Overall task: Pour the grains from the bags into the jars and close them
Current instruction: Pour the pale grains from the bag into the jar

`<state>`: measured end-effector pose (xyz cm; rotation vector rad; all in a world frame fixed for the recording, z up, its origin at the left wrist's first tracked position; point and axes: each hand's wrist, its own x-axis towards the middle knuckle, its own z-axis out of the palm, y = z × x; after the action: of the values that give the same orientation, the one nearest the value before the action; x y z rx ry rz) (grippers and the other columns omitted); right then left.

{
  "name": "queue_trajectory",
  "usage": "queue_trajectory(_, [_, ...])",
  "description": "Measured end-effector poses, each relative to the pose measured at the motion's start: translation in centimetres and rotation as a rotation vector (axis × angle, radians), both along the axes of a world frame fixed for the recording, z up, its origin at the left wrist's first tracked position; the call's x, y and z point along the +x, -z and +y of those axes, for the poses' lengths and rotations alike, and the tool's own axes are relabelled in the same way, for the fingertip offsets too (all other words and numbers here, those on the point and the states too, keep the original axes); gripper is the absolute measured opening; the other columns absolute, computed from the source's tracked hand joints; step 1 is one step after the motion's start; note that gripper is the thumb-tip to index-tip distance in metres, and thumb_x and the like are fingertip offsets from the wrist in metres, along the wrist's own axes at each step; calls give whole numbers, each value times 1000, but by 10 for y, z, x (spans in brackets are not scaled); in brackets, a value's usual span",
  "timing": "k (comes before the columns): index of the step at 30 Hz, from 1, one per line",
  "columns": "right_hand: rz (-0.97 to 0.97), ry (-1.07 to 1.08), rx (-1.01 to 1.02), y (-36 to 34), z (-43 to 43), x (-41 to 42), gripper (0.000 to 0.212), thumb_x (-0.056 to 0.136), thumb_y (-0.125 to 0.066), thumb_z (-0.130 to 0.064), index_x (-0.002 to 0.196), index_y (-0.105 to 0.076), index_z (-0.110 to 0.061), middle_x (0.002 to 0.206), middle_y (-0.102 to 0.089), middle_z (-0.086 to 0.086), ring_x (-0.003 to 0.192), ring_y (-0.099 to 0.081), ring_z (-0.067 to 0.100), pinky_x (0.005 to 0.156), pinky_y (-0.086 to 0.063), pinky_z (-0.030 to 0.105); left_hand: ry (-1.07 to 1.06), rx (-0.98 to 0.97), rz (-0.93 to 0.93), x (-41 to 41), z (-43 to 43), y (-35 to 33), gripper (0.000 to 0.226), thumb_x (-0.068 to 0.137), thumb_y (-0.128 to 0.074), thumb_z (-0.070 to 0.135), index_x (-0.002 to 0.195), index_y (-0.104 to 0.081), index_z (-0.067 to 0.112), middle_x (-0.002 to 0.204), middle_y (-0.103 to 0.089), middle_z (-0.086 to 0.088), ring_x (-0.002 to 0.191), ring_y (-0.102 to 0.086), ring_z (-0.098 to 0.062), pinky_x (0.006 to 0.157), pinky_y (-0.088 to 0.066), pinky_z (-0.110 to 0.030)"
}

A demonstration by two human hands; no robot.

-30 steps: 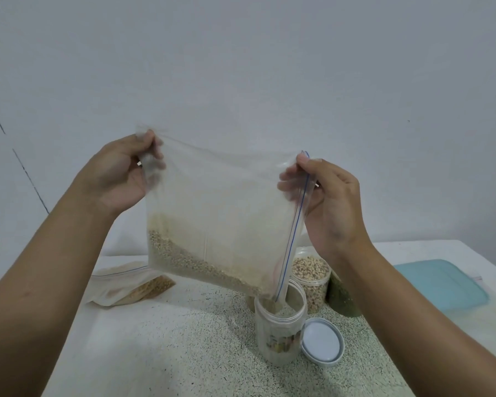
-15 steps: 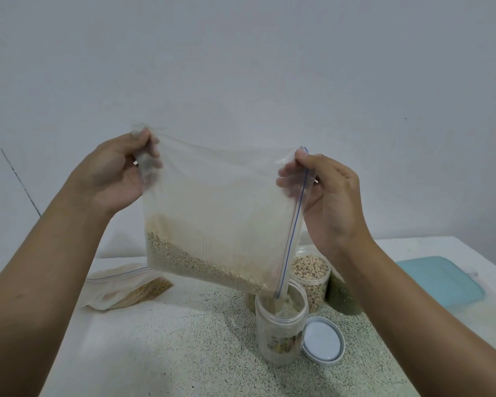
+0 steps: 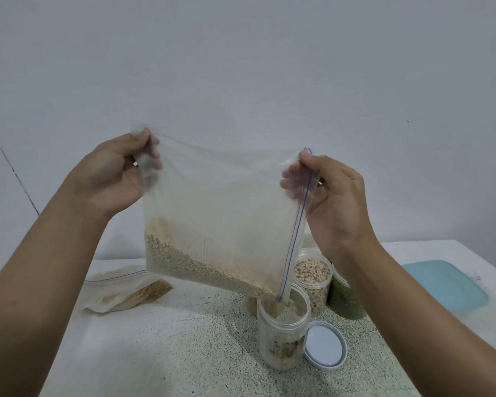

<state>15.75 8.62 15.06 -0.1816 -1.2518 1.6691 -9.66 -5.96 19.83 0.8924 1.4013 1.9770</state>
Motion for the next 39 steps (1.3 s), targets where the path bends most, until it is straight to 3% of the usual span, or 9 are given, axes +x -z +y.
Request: queue_trajectory(39, [27,5,-26,-1,2,4,21,97,-61,-11,78,-67,-6,73,-67,4,70,-67,20,82,-42,44,11,-28,18,5,5,-9,41,99,-58,27,62,-74,23,68,-61,7,59,-61,-10,58,-52,-21])
